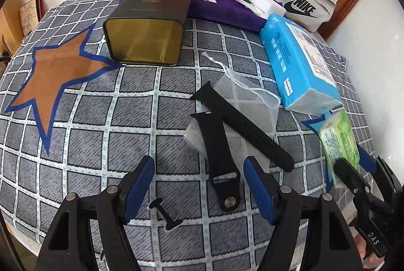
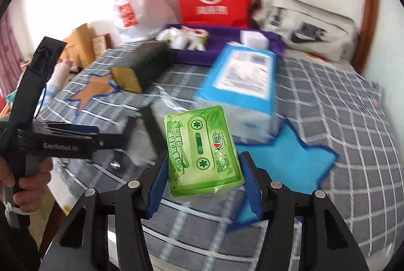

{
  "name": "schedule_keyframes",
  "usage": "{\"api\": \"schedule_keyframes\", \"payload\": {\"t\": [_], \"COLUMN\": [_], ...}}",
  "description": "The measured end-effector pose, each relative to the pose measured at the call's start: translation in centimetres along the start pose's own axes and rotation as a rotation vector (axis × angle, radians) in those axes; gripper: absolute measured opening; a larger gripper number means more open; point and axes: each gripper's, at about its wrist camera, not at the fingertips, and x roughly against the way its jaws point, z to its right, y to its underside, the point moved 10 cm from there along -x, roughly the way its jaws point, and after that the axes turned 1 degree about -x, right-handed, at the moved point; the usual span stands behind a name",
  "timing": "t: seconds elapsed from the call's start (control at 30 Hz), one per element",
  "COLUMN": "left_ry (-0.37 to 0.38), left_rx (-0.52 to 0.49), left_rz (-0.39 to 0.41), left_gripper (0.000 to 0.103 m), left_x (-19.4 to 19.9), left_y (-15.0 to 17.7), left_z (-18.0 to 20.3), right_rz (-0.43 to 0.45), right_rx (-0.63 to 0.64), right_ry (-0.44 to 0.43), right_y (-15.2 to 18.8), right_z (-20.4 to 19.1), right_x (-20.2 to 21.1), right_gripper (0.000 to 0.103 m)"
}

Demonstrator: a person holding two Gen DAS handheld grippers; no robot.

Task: Organize soft objects
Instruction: 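Reach the right gripper to the green tissue pack and close on it, then lift the green pack with the right gripper while the left gripper grasps the black watch strap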

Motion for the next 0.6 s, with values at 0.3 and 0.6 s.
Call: {"api": "schedule_keyframes", "payload": {"t": [0.3,0.6], "left_ry": [-0.143,-0.131], "left_rx": [-0.056,-0.024], "left_rz": [0.057,0.039], "left_gripper": [0.038,0.021], "left_x": [-0.3,0.8], "left_y": [-0.4,0.2], "left_z": [0.4,-1.7], "right_rz": [-0.036,-0.05], "right_rx": [-0.079,-0.081], "right_ry": [-0.023,-0.04], "right_y": [3.1,4.1], "right_z": [2.2,1.9], "right_x": [-0.9,-1.8], "right_gripper": [0.055,0.056]}}
